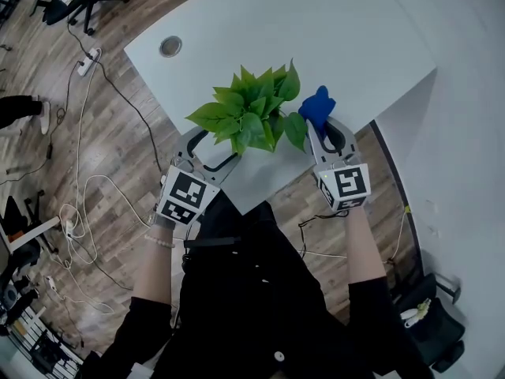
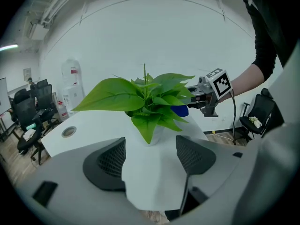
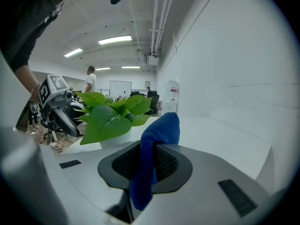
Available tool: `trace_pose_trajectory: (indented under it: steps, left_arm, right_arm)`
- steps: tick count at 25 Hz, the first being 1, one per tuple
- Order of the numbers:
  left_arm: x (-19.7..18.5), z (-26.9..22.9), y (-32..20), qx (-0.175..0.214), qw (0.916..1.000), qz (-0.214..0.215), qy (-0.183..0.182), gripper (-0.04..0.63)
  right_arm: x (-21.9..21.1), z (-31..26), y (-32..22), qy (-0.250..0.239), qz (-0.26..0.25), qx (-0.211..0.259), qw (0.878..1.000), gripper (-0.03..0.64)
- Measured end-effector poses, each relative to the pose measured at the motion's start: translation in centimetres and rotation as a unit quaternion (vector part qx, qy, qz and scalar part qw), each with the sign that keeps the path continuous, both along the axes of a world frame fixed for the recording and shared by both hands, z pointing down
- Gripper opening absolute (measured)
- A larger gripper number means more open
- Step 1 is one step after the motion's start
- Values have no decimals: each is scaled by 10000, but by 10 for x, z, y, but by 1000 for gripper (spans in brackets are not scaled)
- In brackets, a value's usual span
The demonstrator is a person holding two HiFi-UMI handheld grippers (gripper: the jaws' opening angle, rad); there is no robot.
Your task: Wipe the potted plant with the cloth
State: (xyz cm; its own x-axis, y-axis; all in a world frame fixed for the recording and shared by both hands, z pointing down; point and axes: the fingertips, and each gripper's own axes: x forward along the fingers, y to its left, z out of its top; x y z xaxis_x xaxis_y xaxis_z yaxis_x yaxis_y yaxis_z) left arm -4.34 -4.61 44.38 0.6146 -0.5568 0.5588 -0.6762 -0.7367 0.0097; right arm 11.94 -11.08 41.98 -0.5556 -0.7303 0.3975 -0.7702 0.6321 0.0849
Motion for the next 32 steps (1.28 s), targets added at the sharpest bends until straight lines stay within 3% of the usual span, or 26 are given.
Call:
trace_pose_trajectory:
  steps: [15,19,21,32]
  left_arm:
    - [26,10,-28,-53,9982,326,506,339]
    - [25,10,-31,-69,9977,264,626,332]
    - [22,10,-33,-38,9979,195,619,289]
    - [22,12,-34,-5,9980,82,631,287]
  right_arm:
    - [-59,18,-1,-145,-1216,-221,9922,84]
    - [-63,19,-1,-135,-1245,-213,9919,84]
    - [-64,19,-1,-143,-1219,-215,9922,84]
    - [-70,31,19,-88,-1042,-341,9939,84]
